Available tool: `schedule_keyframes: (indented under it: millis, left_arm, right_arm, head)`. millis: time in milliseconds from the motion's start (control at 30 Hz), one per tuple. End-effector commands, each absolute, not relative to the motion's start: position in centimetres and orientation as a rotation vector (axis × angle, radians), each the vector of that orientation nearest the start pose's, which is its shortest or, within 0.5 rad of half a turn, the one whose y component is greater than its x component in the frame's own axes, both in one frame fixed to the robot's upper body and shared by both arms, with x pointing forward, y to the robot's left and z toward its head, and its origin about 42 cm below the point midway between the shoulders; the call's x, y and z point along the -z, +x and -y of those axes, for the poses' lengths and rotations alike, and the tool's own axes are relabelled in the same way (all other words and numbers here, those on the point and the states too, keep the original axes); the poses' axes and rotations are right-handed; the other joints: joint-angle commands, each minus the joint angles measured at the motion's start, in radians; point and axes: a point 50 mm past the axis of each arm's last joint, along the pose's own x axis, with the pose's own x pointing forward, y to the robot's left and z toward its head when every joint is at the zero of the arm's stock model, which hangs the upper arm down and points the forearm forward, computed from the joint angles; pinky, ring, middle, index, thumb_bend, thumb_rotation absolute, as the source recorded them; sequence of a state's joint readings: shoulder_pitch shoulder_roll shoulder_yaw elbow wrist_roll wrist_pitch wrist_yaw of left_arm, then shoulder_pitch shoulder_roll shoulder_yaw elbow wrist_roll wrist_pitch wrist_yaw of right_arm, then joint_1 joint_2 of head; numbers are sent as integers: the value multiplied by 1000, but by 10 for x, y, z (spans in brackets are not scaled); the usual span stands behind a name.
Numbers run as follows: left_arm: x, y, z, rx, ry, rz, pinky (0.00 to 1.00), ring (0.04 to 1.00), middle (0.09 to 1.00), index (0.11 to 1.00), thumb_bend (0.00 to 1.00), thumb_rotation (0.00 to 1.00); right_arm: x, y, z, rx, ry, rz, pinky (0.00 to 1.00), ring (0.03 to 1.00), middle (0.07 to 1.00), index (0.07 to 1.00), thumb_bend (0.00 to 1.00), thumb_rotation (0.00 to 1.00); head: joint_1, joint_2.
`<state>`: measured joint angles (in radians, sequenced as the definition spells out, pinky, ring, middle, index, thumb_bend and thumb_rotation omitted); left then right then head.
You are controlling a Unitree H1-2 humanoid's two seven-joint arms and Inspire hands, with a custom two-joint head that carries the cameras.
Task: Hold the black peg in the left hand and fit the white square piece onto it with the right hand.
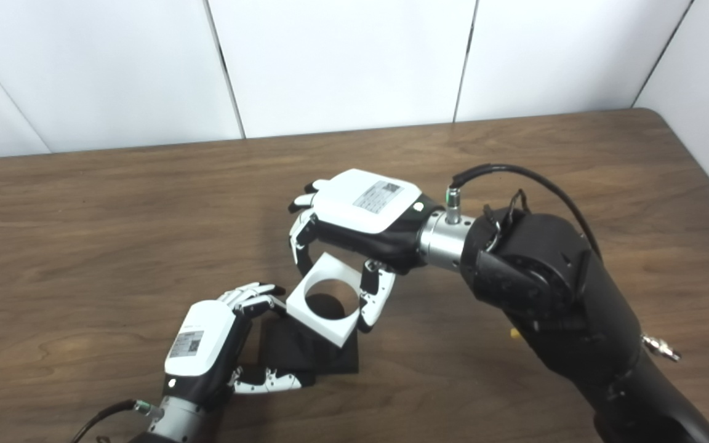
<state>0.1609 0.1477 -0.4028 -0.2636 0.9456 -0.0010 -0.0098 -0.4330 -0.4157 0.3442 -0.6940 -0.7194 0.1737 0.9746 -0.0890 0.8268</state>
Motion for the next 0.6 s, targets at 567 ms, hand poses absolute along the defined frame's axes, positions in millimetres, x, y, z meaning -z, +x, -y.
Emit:
schedule_keyframes:
  millis: [567]
  left_arm:
    - [-116,209,-147,355,1001,237,797,832,790,488,514,48]
  right_arm:
    - [-318,278,162,-817,-1391,558,996,929,769,482,524,132]
  head:
    - [2,7]
